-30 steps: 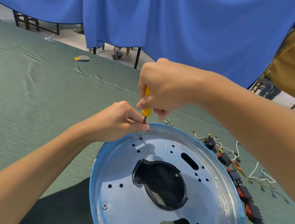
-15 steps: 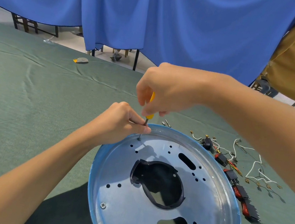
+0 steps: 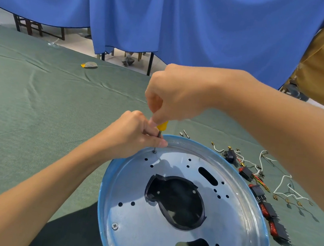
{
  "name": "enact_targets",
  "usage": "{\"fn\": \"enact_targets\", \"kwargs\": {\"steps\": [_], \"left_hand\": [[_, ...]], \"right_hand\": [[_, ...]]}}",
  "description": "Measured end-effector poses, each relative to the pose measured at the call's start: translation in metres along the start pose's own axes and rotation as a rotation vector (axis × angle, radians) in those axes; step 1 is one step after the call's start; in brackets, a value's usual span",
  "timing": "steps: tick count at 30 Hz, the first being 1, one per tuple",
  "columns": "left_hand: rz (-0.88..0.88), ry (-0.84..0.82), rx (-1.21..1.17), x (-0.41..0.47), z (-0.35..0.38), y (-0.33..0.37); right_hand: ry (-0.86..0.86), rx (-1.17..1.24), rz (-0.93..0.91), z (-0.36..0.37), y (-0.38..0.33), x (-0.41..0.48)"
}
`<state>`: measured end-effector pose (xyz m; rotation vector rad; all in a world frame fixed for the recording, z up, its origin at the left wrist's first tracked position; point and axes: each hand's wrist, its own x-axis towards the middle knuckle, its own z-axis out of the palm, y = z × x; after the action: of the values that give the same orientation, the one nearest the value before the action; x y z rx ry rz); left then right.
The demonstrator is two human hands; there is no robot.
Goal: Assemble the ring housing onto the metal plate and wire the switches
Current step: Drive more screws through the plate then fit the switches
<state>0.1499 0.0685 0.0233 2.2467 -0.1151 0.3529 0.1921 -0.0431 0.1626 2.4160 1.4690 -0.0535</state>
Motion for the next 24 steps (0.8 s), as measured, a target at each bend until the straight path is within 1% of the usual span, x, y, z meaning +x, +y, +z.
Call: {"fn": "enact_targets", "kwargs": {"steps": [3, 4, 7, 8, 10, 12, 13, 15, 17, 21, 24], "left_hand": [[0.056, -0.052, 0.037, -0.002, -0.001, 0.002], [0.065, -0.068, 0.051, -0.002, -0.001, 0.002], [0.066, -0.090, 0.081, -0.002, 0.001, 0.000], [0.066, -0.069, 0.106, -0.002, 0.002, -0.001], [0.050, 0.034, 0.139, -0.002, 0.005, -0.001], [0.035, 0.128, 0.080, -0.001, 0.004, 0.000], [0.036, 0.140, 0.067, -0.001, 0.004, 0.000], [0.015, 0.130, 0.055, 0.001, 0.002, 0.000], [0.004, 0.091, 0.034, 0.002, 0.000, -0.003], [0.078, -0.058, 0.017, -0.001, -0.004, -0.004], [0.097, -0.061, 0.020, -0.004, -0.005, -0.002]], "right_hand": [[0.027, -0.063, -0.097, 0.003, 0.001, 0.000], [0.057, -0.101, -0.096, 0.007, 0.001, 0.001], [0.140, -0.211, -0.012, 0.018, 0.004, 0.007], [0.136, -0.205, 0.011, 0.020, 0.006, 0.007], [0.099, -0.177, 0.050, 0.021, 0.009, 0.008], [0.071, -0.125, 0.067, 0.022, 0.010, 0.009], [0.066, -0.071, 0.067, 0.021, 0.010, 0.009], [0.038, 0.051, 0.042, 0.015, 0.009, 0.005], [0.012, 0.110, -0.007, 0.007, 0.010, -0.002], [-0.033, 0.091, -0.001, 0.004, 0.012, -0.007], [0.002, 0.064, 0.061, 0.009, 0.005, -0.002]]}}
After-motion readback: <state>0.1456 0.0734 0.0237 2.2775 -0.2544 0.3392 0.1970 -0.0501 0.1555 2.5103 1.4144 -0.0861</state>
